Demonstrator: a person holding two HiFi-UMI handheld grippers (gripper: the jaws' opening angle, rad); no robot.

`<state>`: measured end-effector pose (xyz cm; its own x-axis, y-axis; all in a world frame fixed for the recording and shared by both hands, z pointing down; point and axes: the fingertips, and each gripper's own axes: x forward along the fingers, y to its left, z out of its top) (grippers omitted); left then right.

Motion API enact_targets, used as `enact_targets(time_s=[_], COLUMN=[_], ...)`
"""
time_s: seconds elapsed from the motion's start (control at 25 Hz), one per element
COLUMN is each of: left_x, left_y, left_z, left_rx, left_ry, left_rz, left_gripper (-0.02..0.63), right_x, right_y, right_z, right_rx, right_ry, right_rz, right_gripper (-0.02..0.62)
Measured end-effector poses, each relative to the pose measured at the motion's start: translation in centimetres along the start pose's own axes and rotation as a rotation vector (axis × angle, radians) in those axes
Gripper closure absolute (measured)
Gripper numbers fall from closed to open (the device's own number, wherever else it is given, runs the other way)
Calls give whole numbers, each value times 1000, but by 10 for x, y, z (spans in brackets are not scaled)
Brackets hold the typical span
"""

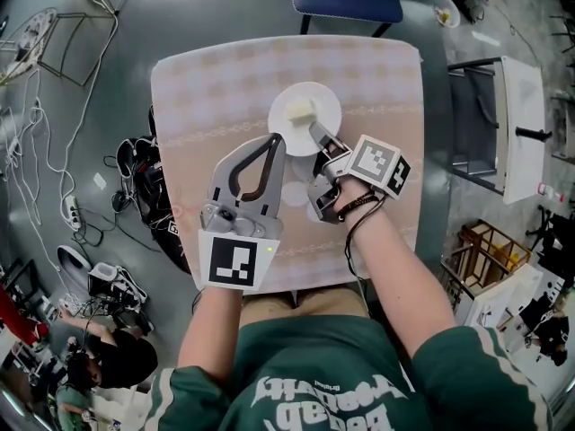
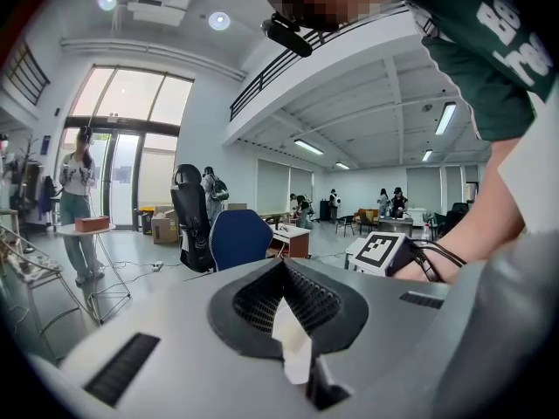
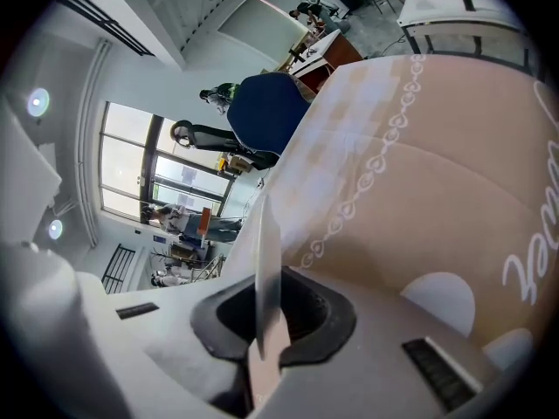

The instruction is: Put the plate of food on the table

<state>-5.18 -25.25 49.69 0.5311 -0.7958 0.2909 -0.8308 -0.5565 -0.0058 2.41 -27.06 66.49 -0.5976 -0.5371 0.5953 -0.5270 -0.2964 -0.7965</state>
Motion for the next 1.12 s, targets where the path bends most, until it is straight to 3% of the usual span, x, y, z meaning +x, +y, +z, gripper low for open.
enact_targets(time_s=[0.48, 0.64, 0.84, 1.12], left_x=[-2, -6, -5, -2], left_y=[-2, -5, -4, -6], left_z=[-7, -9, -6, 1], left_rx=[-21, -47, -72, -69], left_ry=[22, 31, 26, 11], left_rz=[-25, -21, -16, -16], left_gripper=[597, 597, 597, 597], right_x=[-1, -3, -5, -17], right_y=[-25, -37, -38, -44], right_z=[-7, -10, -7, -5], right_rx=[-40, -97, -147, -272], right_ry=[-12, 9, -1, -10], right_rz=[-104, -164, -166, -213], right_gripper=[546, 508, 430, 371])
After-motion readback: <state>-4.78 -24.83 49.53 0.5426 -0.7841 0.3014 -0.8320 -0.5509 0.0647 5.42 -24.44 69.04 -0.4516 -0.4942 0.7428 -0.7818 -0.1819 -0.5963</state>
